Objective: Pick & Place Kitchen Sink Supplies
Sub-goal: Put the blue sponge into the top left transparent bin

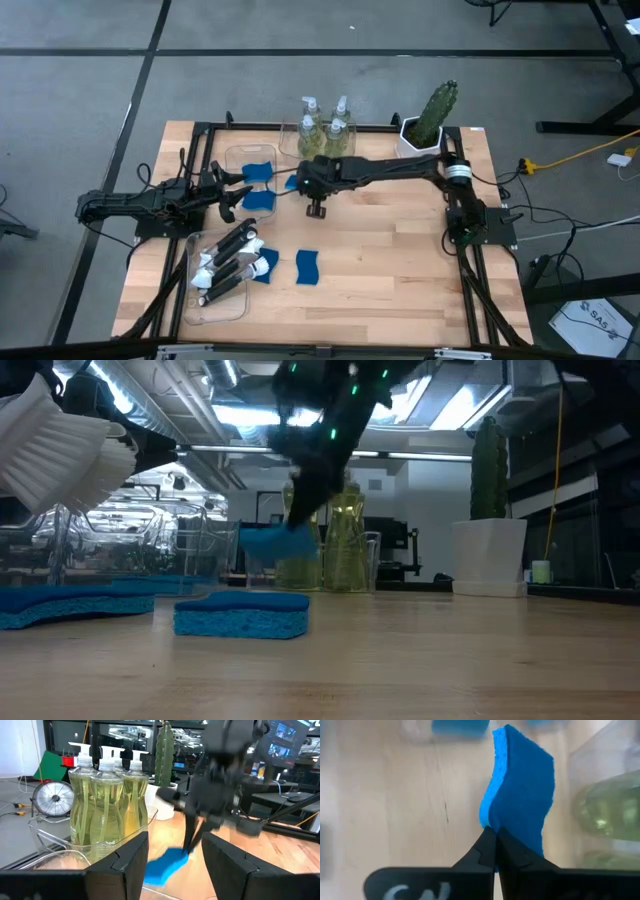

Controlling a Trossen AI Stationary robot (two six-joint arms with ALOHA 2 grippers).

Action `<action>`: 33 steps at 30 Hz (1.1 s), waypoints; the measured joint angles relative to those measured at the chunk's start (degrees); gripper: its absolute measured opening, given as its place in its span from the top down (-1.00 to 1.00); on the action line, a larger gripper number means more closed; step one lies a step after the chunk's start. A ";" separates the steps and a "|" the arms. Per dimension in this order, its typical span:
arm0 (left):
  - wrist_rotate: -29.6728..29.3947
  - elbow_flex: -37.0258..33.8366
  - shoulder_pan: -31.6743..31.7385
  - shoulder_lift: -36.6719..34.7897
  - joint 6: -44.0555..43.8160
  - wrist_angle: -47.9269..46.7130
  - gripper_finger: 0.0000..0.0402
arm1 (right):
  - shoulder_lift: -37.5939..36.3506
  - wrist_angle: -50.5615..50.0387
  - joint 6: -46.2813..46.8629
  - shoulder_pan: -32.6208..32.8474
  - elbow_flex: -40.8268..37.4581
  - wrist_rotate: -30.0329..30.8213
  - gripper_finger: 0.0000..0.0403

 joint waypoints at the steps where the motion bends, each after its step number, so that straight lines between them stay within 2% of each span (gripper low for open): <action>1: 0.00 0.00 0.00 0.00 0.00 0.00 0.10 | -1.14 0.04 0.25 0.13 0.00 0.06 0.99; 5: 0.00 0.00 0.00 -0.01 0.00 0.00 0.10 | -5.75 1.90 1.94 0.42 0.04 -0.02 0.99; 12: 0.00 0.00 0.00 -0.02 0.00 0.00 0.10 | -7.71 18.84 -0.55 0.55 0.13 -0.11 0.99; 25: 0.00 0.00 0.00 0.00 0.00 0.02 0.10 | -0.26 40.26 4.57 -0.96 0.15 -0.35 0.99; 33: 0.00 0.00 0.02 -0.01 0.00 0.02 0.10 | 5.61 47.46 4.37 -1.07 0.15 -0.47 0.85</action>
